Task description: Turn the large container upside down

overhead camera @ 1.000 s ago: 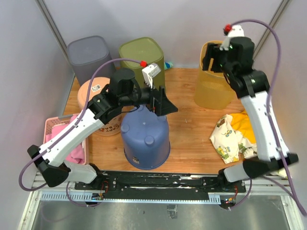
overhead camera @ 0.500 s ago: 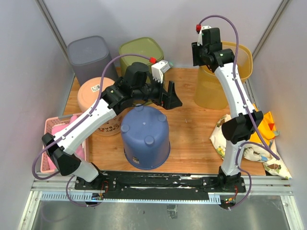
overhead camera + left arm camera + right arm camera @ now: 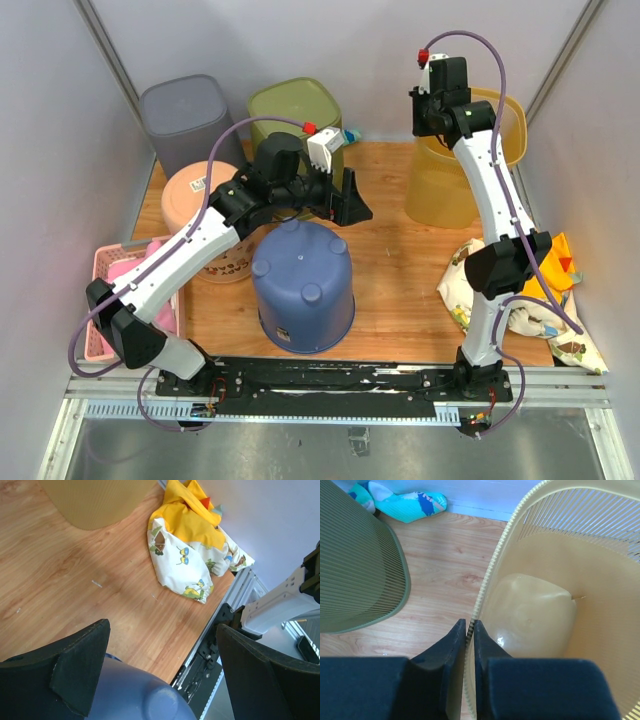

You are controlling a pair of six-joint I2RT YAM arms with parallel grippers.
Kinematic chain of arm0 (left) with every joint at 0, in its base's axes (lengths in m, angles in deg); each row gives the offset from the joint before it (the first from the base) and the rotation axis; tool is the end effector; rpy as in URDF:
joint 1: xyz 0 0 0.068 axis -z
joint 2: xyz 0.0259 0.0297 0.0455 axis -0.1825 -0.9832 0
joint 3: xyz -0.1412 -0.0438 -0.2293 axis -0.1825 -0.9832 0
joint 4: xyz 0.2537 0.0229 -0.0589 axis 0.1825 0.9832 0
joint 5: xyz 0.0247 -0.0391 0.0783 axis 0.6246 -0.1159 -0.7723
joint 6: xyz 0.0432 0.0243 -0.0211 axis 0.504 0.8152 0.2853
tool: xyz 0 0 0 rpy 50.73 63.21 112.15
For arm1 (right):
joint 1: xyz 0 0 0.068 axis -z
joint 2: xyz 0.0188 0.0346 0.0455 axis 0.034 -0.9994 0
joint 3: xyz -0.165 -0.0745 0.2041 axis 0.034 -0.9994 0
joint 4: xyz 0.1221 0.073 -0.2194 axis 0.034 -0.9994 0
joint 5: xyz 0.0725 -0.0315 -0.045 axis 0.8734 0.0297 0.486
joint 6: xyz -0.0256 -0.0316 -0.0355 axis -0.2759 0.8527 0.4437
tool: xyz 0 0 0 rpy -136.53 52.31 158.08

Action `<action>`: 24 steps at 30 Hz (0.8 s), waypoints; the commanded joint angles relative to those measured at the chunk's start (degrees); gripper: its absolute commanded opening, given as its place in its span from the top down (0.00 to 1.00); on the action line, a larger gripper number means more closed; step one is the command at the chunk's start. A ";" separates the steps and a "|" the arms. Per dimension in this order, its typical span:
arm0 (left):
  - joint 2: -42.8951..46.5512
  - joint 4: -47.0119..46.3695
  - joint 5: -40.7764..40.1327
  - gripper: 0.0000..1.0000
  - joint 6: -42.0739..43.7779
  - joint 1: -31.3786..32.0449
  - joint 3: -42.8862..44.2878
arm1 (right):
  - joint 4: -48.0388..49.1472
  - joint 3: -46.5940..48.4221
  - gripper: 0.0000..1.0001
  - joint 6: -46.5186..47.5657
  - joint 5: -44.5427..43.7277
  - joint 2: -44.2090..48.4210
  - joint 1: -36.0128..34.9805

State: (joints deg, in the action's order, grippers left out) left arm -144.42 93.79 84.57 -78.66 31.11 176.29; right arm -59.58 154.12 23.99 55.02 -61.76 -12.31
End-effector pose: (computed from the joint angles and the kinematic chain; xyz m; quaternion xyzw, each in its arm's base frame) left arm 0.2392 -0.2298 0.4147 0.2471 0.7856 -0.4148 0.3870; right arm 0.4186 0.1034 0.4393 -0.0479 0.8560 0.0537 0.5119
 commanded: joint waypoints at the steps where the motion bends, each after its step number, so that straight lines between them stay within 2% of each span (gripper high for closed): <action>1: 0.86 -3.43 1.82 0.08 -0.59 -0.52 -0.68 | -1.04 0.32 0.90 -0.82 2.30 -0.09 0.66; 4: 0.72 -4.34 2.32 0.08 -0.94 -0.80 -1.37 | -2.85 1.95 0.68 -0.44 2.63 -0.51 0.66; 5: 0.73 -4.72 2.44 0.08 -1.00 -0.84 -1.63 | -3.24 1.95 0.63 -0.33 2.13 -0.72 0.69; 7: 0.73 -5.38 2.72 0.08 -1.26 -0.93 -2.16 | -3.69 1.39 0.58 -0.36 1.20 -0.80 0.81; 9: 0.65 -5.45 2.99 0.08 -1.32 -1.06 -2.53 | -3.88 0.56 0.57 -0.62 1.04 -2.43 0.99; 11: 0.56 -5.58 3.10 0.08 -1.37 -1.11 -2.84 | -3.86 0.35 0.61 -0.71 0.82 -3.27 1.17; 17: 0.81 -6.54 3.09 0.08 -1.55 -1.44 -3.96 | -3.96 2.01 0.99 -1.60 3.31 -2.39 1.21; 20: 0.94 -7.19 3.37 0.08 -1.97 -1.97 -4.43 | -4.37 3.49 1.00 -2.59 6.56 0.58 1.24; 24: 1.42 -9.55 5.28 0.08 -3.84 -3.82 -5.37 | -0.86 1.45 1.00 -5.99 15.27 7.61 2.02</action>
State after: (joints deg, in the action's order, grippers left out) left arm -144.42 88.41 87.54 -80.74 29.21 171.85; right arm -62.93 154.95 22.84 59.59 -63.31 -11.31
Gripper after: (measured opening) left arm 0.918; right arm 0.060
